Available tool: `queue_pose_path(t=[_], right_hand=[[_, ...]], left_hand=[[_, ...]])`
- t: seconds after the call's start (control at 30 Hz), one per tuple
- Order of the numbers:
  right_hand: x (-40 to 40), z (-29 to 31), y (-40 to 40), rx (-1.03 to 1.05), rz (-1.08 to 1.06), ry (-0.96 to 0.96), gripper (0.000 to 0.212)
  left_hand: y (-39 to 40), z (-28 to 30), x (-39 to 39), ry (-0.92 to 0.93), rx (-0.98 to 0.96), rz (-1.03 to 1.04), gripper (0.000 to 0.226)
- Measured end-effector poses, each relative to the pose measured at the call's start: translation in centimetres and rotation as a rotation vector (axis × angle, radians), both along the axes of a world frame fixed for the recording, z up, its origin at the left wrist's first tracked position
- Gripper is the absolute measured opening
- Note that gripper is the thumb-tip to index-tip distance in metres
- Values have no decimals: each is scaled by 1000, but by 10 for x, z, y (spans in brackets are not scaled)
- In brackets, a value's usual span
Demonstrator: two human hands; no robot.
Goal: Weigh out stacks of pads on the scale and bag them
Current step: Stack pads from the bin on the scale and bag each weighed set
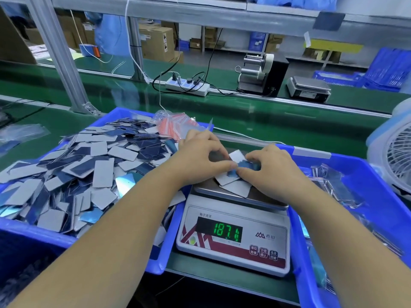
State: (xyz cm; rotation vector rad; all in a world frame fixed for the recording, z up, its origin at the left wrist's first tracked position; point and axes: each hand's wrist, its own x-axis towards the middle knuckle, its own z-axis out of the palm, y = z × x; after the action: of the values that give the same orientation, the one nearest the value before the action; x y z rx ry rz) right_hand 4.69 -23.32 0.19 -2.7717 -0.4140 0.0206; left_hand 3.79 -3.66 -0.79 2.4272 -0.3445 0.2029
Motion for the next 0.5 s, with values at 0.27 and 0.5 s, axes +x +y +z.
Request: queue_pose_path(t=[0.27, 0.5], right_hand=[[1, -1, -5, 223, -32, -72, 28], [3, 1, -6, 314, -74, -137, 7]], left_hand=[[7, 0, 1, -40, -100, 108, 22], [8, -2, 2, -51, -183, 127, 19]])
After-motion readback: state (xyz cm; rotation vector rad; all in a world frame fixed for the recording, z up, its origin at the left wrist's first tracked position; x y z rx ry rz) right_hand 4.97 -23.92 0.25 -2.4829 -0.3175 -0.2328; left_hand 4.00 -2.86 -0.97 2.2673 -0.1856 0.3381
